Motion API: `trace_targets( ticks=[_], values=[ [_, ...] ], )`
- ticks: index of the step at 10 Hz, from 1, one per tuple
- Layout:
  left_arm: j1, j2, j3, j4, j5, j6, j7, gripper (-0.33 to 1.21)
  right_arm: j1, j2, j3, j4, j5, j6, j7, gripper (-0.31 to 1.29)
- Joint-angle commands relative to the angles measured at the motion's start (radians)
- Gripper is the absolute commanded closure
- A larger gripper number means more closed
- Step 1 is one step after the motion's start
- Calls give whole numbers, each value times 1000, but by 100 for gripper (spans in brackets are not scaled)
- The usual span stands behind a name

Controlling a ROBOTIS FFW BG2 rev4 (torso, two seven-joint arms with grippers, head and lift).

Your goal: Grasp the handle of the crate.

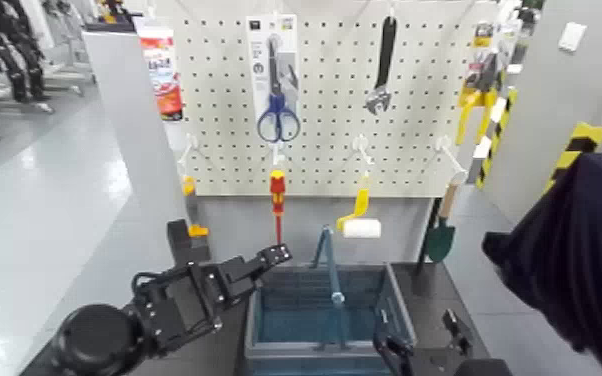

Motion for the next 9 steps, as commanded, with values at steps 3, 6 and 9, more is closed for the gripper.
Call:
trace_targets(
  ticks=[3,6,9],
  values=[
    [-164,-33,-114,217,134,59,-47,9,-5,1,7,10,-7,-12,0,14],
    [-225,-59,-180,336,239,93,-71,9,-11,1,16,19,-15,-23,0,14],
    [-274,-79,-234,408,300,101,-93,9,-18,0,26,24,-19,-29,0,14]
  ],
)
